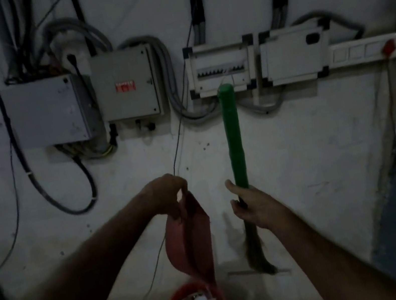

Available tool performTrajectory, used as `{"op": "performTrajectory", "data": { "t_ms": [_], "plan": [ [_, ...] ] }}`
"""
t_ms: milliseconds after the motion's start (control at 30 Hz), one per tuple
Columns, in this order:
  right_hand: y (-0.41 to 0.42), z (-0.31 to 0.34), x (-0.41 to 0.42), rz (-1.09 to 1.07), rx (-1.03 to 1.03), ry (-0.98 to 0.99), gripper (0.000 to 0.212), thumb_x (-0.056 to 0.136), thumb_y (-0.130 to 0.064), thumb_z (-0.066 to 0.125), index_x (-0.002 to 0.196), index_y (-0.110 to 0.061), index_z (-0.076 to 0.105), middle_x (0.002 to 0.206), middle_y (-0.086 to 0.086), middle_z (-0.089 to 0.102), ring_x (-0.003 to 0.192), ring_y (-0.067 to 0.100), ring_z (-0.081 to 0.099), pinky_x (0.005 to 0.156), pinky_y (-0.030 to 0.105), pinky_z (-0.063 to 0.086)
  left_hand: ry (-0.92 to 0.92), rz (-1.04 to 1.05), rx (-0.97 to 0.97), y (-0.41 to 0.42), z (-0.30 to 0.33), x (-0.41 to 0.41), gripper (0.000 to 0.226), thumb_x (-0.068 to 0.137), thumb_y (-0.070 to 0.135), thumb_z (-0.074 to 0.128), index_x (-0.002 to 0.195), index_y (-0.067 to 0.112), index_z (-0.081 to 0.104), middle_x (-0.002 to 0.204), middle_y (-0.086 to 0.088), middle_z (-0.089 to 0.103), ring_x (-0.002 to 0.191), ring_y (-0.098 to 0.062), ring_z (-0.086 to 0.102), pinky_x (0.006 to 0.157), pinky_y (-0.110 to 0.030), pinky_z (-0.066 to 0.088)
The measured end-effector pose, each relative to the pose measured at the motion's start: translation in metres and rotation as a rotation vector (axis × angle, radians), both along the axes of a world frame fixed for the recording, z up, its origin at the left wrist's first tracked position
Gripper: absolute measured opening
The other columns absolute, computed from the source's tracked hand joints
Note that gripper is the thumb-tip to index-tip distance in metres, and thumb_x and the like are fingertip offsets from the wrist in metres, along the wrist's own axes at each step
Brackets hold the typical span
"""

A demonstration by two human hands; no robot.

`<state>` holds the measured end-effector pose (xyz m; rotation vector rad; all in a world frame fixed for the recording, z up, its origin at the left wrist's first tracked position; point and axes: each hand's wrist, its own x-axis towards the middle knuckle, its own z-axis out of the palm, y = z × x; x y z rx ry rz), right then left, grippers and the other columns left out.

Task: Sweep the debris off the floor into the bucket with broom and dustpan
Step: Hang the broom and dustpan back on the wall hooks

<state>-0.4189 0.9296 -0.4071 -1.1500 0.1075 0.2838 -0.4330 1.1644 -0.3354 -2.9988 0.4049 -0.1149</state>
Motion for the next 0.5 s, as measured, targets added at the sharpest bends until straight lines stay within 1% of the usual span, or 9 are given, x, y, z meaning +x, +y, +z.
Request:
{"op": "performTrajectory", "data": {
  "t_ms": [67, 100, 200, 233, 300, 367, 400, 467, 500],
  "plan": [
    [-0.004, 0.025, 0.009, -0.020, -0.354, -0.083, 0.052, 0.086, -0.048, 0.073, 0.120, -0.013, 0.055, 0.080, 0.005, 0.055, 0.062, 0.011, 0.052, 0.056, 0.024, 0.050, -0.017, -0.011, -0.029, -0.007, 0.040, 0.008, 0.073, 0.063, 0.041, 0.092, 0.124, 0.026, 0.057, 0.098, 0.011, 0.047, 0.106, -0.013, 0.049, 0.079, -0.027, 0.042],
    [-0.008, 0.035, 0.016, -0.048, -0.498, -0.149, 0.054, 0.089, -0.050, 0.068, 0.125, -0.013, 0.054, 0.081, 0.005, 0.058, 0.064, 0.014, 0.054, 0.056, 0.026, 0.047, -0.029, -0.010, -0.058, -0.010, 0.058, 0.013, 0.076, 0.059, 0.044, 0.093, 0.124, 0.025, 0.057, 0.098, 0.011, 0.050, 0.105, -0.013, 0.053, 0.082, -0.029, 0.047],
    [-0.026, 0.063, 0.040, -0.237, -0.921, -0.348, 0.058, 0.087, -0.046, 0.068, 0.134, -0.015, 0.054, 0.116, 0.009, 0.062, 0.101, 0.024, 0.061, 0.078, 0.031, 0.052, -0.080, -0.033, -0.154, -0.021, 0.101, 0.023, 0.084, 0.053, 0.052, 0.095, 0.124, 0.026, 0.058, 0.101, 0.006, 0.058, 0.096, -0.014, 0.057, 0.086, -0.034, 0.054],
    [-0.032, 0.074, 0.045, -0.293, -0.985, -0.382, 0.056, 0.084, -0.043, 0.072, 0.131, -0.017, 0.057, 0.122, 0.010, 0.060, 0.109, 0.026, 0.059, 0.085, 0.033, 0.053, -0.104, -0.052, -0.197, -0.027, 0.114, 0.023, 0.086, 0.052, 0.052, 0.095, 0.125, 0.025, 0.058, 0.103, 0.004, 0.059, 0.096, -0.015, 0.057, 0.087, -0.035, 0.054],
    [-0.044, 0.094, 0.051, -0.350, -0.943, -0.445, 0.040, 0.079, -0.033, 0.077, 0.114, -0.020, 0.064, 0.118, 0.008, 0.063, 0.109, 0.025, 0.060, 0.091, 0.037, 0.054, -0.160, -0.103, -0.322, -0.039, 0.133, 0.024, 0.087, 0.053, 0.045, 0.096, 0.127, 0.020, 0.057, 0.103, 0.003, 0.060, 0.099, -0.017, 0.060, 0.088, -0.035, 0.053],
    [-0.056, 0.113, 0.051, -0.390, -0.878, -0.507, 0.025, 0.078, -0.024, 0.078, 0.098, -0.024, 0.064, 0.103, 0.001, 0.066, 0.101, 0.022, 0.063, 0.092, 0.041, 0.054, -0.228, -0.152, -0.467, -0.053, 0.144, 0.029, 0.090, 0.056, 0.039, 0.097, 0.131, 0.016, 0.053, 0.108, 0.001, 0.064, 0.102, -0.018, 0.062, 0.085, -0.032, 0.052],
    [-0.062, 0.122, 0.049, -0.406, -0.827, -0.534, 0.022, 0.079, -0.019, 0.077, 0.095, -0.023, 0.063, 0.098, 0.000, 0.066, 0.098, 0.022, 0.063, 0.091, 0.041, 0.053, -0.257, -0.169, -0.540, -0.062, 0.148, 0.032, 0.092, 0.056, 0.038, 0.097, 0.133, 0.016, 0.050, 0.112, -0.001, 0.064, 0.104, -0.019, 0.062, 0.085, -0.032, 0.053],
    [-0.075, 0.141, 0.044, -0.440, -0.668, -0.583, 0.017, 0.084, -0.009, 0.071, 0.096, -0.013, 0.061, 0.093, 0.003, 0.064, 0.090, 0.022, 0.062, 0.080, 0.035, 0.053, -0.280, -0.196, -0.676, -0.084, 0.152, 0.038, 0.093, 0.060, 0.034, 0.096, 0.136, 0.017, 0.044, 0.114, -0.004, 0.062, 0.104, -0.021, 0.062, 0.085, -0.033, 0.055],
    [-0.082, 0.150, 0.044, -0.471, -0.600, -0.608, 0.016, 0.086, -0.006, 0.068, 0.099, -0.009, 0.060, 0.090, 0.005, 0.062, 0.084, 0.021, 0.060, 0.073, 0.031, 0.050, -0.277, -0.221, -0.731, -0.098, 0.154, 0.040, 0.091, 0.064, 0.029, 0.094, 0.137, 0.016, 0.042, 0.110, -0.005, 0.063, 0.100, -0.020, 0.063, 0.082, -0.032, 0.056]
  ]
}}
